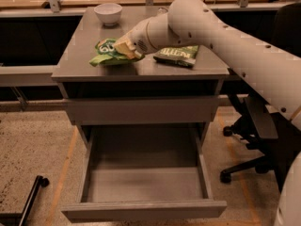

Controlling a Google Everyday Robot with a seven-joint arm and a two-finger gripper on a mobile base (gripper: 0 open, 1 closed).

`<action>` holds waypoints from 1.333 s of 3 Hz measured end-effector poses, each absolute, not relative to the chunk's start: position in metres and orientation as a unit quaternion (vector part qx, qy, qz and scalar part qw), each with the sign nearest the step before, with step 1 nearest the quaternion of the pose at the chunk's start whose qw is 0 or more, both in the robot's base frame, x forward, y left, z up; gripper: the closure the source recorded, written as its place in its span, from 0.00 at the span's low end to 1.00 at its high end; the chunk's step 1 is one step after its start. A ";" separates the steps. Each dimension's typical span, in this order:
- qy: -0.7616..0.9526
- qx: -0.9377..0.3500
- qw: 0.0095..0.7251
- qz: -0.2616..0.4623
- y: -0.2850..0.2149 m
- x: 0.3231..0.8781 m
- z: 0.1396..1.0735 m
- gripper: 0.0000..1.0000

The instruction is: Place green rice chip bag into middle drawer

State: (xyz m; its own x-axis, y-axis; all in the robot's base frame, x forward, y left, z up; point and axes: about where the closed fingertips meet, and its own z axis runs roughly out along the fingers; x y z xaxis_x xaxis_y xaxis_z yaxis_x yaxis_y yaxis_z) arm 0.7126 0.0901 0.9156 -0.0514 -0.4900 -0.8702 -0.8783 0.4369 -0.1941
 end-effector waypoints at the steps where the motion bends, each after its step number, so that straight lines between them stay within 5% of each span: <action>1: 0.710 -0.484 0.470 0.202 0.091 0.714 0.902 0.60; 2: 0.719 -0.481 0.459 0.202 0.093 0.716 0.890 0.82; 3: 0.722 -0.479 0.458 0.201 0.095 0.721 0.884 0.80; 4: 0.722 -0.478 0.458 0.199 0.096 0.724 0.882 0.57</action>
Offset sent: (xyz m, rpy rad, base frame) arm 0.0070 0.0003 -0.0395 -0.0324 0.0868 -0.0427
